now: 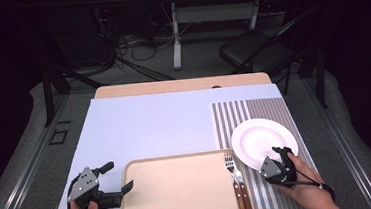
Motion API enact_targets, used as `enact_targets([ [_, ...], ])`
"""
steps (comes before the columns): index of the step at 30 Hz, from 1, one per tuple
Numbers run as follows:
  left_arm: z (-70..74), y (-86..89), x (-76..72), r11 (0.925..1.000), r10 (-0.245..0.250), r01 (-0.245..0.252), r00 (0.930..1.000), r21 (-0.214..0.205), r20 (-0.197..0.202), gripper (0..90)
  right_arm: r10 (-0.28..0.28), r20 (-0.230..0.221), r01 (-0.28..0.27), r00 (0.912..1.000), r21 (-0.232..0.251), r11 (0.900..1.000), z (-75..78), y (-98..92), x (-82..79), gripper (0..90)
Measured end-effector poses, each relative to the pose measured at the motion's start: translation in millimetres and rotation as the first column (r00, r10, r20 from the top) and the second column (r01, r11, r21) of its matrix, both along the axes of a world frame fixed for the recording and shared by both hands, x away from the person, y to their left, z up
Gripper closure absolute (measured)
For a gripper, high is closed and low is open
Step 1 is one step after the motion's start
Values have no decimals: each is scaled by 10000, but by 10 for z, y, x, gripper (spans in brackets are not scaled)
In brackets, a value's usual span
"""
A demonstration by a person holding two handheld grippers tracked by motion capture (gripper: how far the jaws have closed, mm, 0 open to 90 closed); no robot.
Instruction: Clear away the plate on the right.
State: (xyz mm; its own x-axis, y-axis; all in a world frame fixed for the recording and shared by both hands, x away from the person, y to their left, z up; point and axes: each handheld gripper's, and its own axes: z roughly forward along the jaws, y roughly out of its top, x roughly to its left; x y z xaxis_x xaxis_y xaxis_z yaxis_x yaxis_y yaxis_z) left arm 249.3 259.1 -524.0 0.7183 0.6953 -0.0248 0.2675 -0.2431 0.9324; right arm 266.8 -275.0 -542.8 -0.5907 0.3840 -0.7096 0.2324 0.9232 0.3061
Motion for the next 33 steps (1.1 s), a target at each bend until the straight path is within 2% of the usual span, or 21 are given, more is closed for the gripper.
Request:
enact_targets([
  [1,0,0,0,10000,0,0,10000,2,4,76,-131,-281,125,9995,-230,9997,38,6,-6,363],
  [2,1,0,-1,10000,-4,4,10000,-1,4,76,-169,-428,159,9989,-227,9996,52,6,-9,385],
  [3,1,1,-1,10000,0,0,10000,0,6,76,76,-231,-71,9997,231,9997,26,-4,5,398],
  [8,1,4,1,10000,-11,11,10000,-17,15,76,-103,-449,121,9989,399,9991,57,-8,7,455],
  [13,1,4,0,10000,-13,13,10000,-14,15,76,-215,-924,261,9955,489,9985,102,-19,12,547],
  [14,0,4,1,10000,-13,13,10000,-19,11,76,49,-847,7,9964,668,9978,94,-26,19,566],
  [16,0,3,1,10000,-14,14,10000,-22,7,76,121,-963,-64,9953,591,9982,108,-25,18,583],
  [17,0,3,2,10000,-15,15,10000,-23,11,76,242,-856,-180,9960,726,9972,96,-28,26,582],
  [20,0,2,2,10000,-16,16,10000,-24,5,76,172,-1008,-105,9948,670,9977,112,-21,21,612],
  [22,-1,3,3,10000,-15,15,10000,-16,1,76,420,-915,-381,9949,441,9983,110,-13,18,612],
  [27,-1,3,4,10000,-16,16,10000,-6,-4,76,517,-1243,-490,9909,252,9985,120,-9,20,718],
  [29,-1,3,4,10000,-19,19,10000,-16,-6,76,498,-1266,-470,9907,255,9986,118,-5,17,732],
  [33,-1,3,4,10000,-28,28,10000,-23,-7,76,480,-1313,-498,9902,-103,9987,117,1,18,747],
])
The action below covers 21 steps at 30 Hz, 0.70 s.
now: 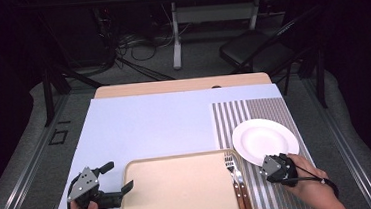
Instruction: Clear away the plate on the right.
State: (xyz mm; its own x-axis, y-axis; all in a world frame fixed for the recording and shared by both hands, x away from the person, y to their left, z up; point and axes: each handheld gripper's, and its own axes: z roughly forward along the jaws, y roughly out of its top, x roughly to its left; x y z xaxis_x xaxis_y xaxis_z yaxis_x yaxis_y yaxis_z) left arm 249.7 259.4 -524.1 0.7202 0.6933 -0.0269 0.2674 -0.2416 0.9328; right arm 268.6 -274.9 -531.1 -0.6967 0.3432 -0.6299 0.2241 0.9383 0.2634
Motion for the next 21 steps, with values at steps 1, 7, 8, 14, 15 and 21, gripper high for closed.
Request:
enact_targets([
  [1,0,0,0,10000,10,-10,10000,7,1,76,69,37,-68,10000,-159,9998,-5,7,1,750],
  [7,0,-1,0,10000,13,-13,10000,8,-1,76,232,-23,-233,9997,-1034,9944,-10,58,-15,780],
  [8,0,-1,0,10000,12,-12,10000,9,2,76,363,168,-346,9992,-930,9951,-29,60,-11,784],
  [14,-1,0,1,10000,15,-15,10000,7,-9,76,884,214,-834,9959,-1730,9814,-47,115,-18,812],
  [15,-1,0,0,10000,9,-9,10000,17,-3,76,914,228,-860,9956,-1761,9806,-51,121,-20,815],
  [21,-2,-1,2,10000,31,-31,10000,0,-14,76,1093,231,-1022,9937,-2082,9727,-56,156,-19,822],
])
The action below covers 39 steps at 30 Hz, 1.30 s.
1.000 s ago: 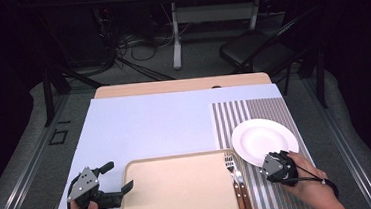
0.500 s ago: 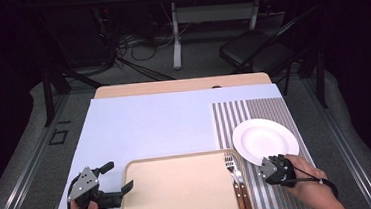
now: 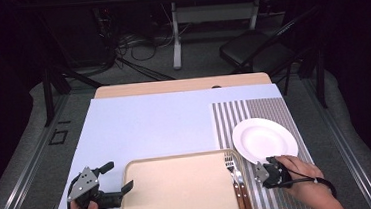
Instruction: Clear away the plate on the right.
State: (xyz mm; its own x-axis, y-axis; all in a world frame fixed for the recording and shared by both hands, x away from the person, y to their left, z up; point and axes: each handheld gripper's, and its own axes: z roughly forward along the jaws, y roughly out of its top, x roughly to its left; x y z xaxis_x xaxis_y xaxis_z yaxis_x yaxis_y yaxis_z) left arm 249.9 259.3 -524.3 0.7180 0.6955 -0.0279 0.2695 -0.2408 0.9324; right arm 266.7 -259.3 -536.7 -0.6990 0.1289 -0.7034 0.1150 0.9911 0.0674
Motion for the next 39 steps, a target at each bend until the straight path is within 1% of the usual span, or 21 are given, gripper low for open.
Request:
enact_targets([
  [3,-1,-1,1,10000,-1,1,10000,13,1,76,24,-49,-24,10000,-129,9999,14,17,8,824],
  [6,-1,1,2,10000,8,-8,10000,18,5,76,67,16,-67,10000,-54,10000,18,21,8,825],
  [8,-2,2,3,10000,32,-32,10000,-3,-15,76,29,-24,-29,10000,-69,10000,28,20,6,825],
  [12,-5,0,3,10000,41,-41,10000,-52,-49,76,53,-103,-52,9999,95,9999,82,9,10,822],
  [13,-4,0,3,10000,39,-40,10000,-42,-45,76,51,-58,-50,10000,219,9997,90,6,4,822],
  [14,-5,-1,4,10000,34,-34,10000,-42,-46,76,85,-15,-85,10000,86,9999,109,8,-1,822],
  [15,-5,-1,6,10000,31,-31,10000,-29,-53,76,107,82,-108,9999,180,9998,114,4,-10,824],
  [18,-5,-1,6,10000,33,-33,10000,-36,-51,76,278,312,-283,9991,166,9995,167,5,-41,822],
  [20,-3,2,6,10000,17,-17,10000,-16,-74,76,489,442,-497,9978,186,9986,202,16,-79,822],
  [22,-3,3,6,10000,26,-26,10000,-15,-75,76,814,666,-820,9945,56,9966,237,39,-131,822],
  [24,-3,3,7,10000,24,-24,10000,-22,-71,76,868,750,-874,9934,59,9962,256,70,-180,820],
  [25,-4,2,7,10000,27,-27,10000,-22,-71,76,1027,848,-1028,9911,-23,9947,266,95,-208,821],
  [27,-5,0,6,10000,38,-39,10000,-40,-49,76,1036,974,-1019,9898,-220,9946,281,130,-251,820],
  [29,-5,0,4,10000,50,-51,10000,-54,-49,76,1269,1365,-1243,9825,-274,9919,282,162,-294,820],
  [30,-5,1,4,10000,51,-52,10000,-54,-50,76,1349,1420,-1299,9806,-434,9906,297,173,-317,821],
  [32,-4,5,6,10000,31,-31,10000,-29,-84,76,1595,1595,-1552,9742,-395,9871,311,199,-356,819],
  [33,-4,5,8,10000,24,-24,10000,-11,-93,76,1711,1574,-1660,9726,-447,9851,326,212,-375,819],
  [35,-5,3,10,10000,17,-18,10000,-7,-90,76,1913,1735,-1841,9661,-568,9813,335,247,-421,817],
  [36,-4,3,10,10000,10,-10,10000,12,-85,76,1972,1724,-1917,9651,-485,9803,332,259,-431,818],
  [37,-4,2,9,10000,14,-14,10000,11,-77,76,2097,1875,-2022,9596,-589,9776,341,284,-462,816],
  [39,-4,3,9,10000,11,-11,10000,13,-82,76,2302,1909,-2237,9542,-556,9731,356,321,-504,816],
])
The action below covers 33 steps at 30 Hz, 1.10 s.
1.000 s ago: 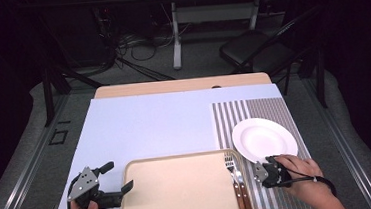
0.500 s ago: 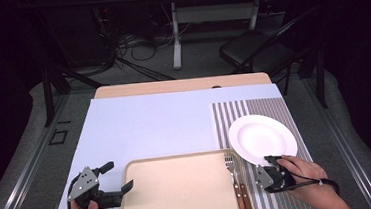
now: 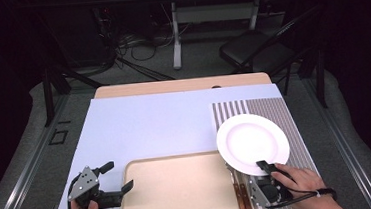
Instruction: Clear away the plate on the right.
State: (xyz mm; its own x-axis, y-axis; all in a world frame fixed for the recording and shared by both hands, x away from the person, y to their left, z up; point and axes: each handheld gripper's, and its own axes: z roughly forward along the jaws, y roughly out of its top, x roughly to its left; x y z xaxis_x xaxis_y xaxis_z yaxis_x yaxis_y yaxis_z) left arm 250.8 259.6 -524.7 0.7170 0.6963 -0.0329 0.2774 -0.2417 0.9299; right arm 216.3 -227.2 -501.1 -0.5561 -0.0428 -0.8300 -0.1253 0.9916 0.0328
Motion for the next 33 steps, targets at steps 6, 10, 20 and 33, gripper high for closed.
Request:
enact_targets([
  [6,1,1,-2,10000,29,-29,10000,-37,12,77,747,280,-745,9968,-82,9972,39,147,-153,817],
  [10,1,-1,-5,10000,54,-54,10000,-16,76,82,1168,296,-1166,9927,-99,9931,64,241,-228,817],
  [20,0,-1,2,10000,17,-17,10000,17,13,82,2272,651,-2264,9717,-190,9738,130,429,-411,816],
  [33,3,9,-4,9999,91,-91,9999,-41,43,82,3218,634,-3204,9447,-325,9467,111,701,-531,813],
])
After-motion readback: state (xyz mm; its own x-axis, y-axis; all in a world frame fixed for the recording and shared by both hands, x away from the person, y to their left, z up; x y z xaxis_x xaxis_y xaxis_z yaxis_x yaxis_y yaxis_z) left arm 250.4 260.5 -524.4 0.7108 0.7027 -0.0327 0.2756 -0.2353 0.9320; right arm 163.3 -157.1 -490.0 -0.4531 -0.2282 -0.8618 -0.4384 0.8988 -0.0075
